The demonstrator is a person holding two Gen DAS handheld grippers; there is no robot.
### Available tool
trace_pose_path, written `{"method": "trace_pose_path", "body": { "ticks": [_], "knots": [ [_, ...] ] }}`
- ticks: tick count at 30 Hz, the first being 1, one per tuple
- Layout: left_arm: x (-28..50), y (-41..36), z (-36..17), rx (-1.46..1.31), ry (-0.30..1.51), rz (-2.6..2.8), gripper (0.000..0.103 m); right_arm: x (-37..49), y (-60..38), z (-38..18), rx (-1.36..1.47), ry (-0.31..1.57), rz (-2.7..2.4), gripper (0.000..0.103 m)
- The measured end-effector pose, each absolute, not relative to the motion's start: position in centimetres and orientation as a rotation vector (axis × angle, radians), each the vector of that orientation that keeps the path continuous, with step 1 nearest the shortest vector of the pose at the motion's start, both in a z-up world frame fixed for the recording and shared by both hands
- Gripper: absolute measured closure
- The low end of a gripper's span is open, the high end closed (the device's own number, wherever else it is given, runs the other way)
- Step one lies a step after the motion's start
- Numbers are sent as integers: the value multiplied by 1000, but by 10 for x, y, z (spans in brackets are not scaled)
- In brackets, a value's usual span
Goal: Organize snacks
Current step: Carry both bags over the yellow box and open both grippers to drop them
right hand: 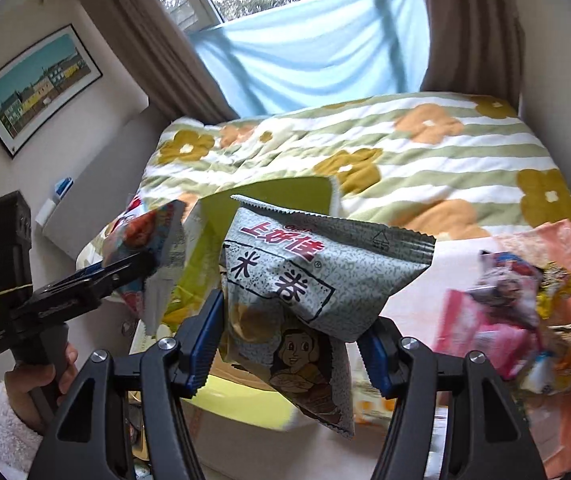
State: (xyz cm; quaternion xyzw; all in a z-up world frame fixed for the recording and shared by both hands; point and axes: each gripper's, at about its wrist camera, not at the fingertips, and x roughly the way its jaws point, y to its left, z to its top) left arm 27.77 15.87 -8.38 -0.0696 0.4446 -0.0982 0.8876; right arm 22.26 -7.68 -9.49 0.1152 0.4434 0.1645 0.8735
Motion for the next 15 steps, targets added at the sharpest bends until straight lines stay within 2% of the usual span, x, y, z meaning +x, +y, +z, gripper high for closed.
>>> {"method": "trace_pose_path", "body": {
  "ticks": [5, 12, 15],
  "knots": [
    [295, 178, -109, -72, 1007, -255, 24, 230, -41, -112, 253, 986, 314, 45],
    [304, 161, -144, 103, 1092, -320, 24, 233, -29, -127, 262, 1044, 215, 45],
    [310, 156, -151, 129, 1091, -320, 16, 235, -25, -130, 264, 1061, 197, 45]
  ]
}}
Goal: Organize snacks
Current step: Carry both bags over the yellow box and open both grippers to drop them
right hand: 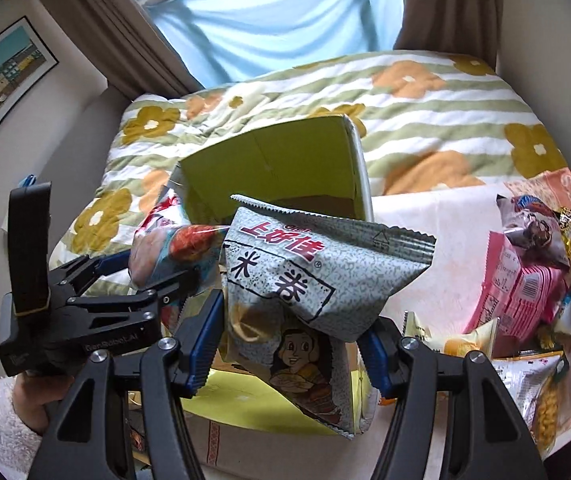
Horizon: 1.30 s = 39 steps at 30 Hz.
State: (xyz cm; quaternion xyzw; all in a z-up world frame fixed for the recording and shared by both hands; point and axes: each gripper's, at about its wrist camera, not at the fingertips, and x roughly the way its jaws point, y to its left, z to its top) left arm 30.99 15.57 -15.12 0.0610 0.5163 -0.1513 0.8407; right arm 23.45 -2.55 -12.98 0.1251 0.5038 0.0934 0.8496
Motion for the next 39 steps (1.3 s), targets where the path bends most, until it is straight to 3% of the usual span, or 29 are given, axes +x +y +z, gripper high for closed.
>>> {"method": "trace_pose_path", "body": {
  "ticks": [3, 25, 27, 29, 30, 31, 39],
  "knots": [
    [317, 156, -153, 112, 1070, -302, 0, 236, -24, -130, 256, 1066, 190, 45],
    [278, 209, -134, -61, 1053, -165, 0, 253, 6, -160, 108, 1166, 326, 45],
    [276, 208, -134, -57, 1053, -156, 0, 255, 9, -168, 72, 1186, 320, 40],
    [273, 209, -135, -50, 1053, -146, 0, 253, 10, -172, 53, 1161, 307, 21],
    [271, 210, -135, -50, 1053, -141, 0, 250, 8, -172, 60, 1140, 312, 4],
    [269, 211, -135, -54, 1055, -140, 0, 247, 7, -171, 71, 1117, 320, 0],
    [255, 218, -133, -90, 1059, -129, 0, 232, 2, -160, 34, 1072, 329, 0]
  ]
}}
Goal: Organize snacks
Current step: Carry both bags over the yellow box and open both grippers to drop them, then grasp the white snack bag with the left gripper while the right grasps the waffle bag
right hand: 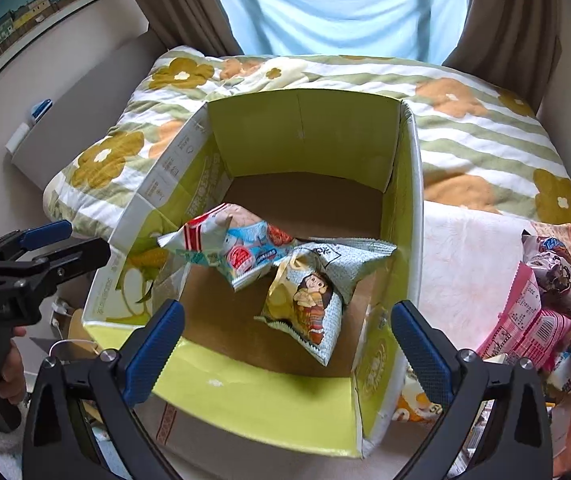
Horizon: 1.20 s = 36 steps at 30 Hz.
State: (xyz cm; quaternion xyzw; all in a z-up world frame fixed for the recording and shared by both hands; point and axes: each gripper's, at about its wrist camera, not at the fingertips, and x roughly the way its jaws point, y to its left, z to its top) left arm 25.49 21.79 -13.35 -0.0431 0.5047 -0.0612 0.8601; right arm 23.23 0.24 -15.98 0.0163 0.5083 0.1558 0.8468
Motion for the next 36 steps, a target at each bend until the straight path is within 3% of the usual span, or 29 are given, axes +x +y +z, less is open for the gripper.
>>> {"method": "trace_pose_path", "body": {
  "ticks": [20, 36],
  "knots": [
    [208, 186, -80, -58, 912, -301, 0, 156, -36, -93, 72, 873, 191, 0],
    [156, 38, -104, -2, 973, -473, 0, 79, -188, -119, 175, 925, -11, 0]
  ]
}}
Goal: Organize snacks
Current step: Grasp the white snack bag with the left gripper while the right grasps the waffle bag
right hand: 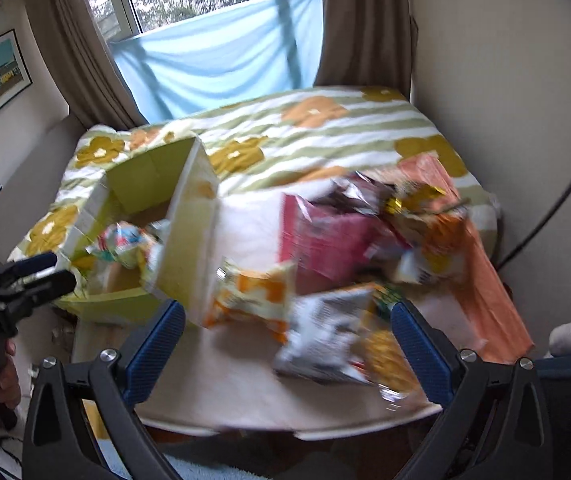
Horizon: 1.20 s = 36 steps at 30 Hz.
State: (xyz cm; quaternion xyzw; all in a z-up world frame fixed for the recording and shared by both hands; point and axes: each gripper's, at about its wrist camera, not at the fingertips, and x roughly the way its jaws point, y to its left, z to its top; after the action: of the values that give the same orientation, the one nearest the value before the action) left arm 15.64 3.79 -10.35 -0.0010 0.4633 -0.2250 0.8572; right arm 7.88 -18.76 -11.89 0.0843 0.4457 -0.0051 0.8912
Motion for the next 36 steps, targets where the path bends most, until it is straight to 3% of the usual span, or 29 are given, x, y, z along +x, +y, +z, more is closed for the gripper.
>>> {"method": "trace_pose_path", "body": {
  "ticks": [12, 26, 36],
  "knots": [
    [136, -90, -158, -126, 1130, -420, 0, 46, -268, -178, 132, 1057, 124, 0],
    [148, -146, -243, -196, 1299, -396, 0, 45, -274, -241, -38, 1089, 201, 1],
    [158, -155, -284, -225, 1345, -409, 14, 54, -267, -271, -122, 1054, 111, 17]
  ]
}}
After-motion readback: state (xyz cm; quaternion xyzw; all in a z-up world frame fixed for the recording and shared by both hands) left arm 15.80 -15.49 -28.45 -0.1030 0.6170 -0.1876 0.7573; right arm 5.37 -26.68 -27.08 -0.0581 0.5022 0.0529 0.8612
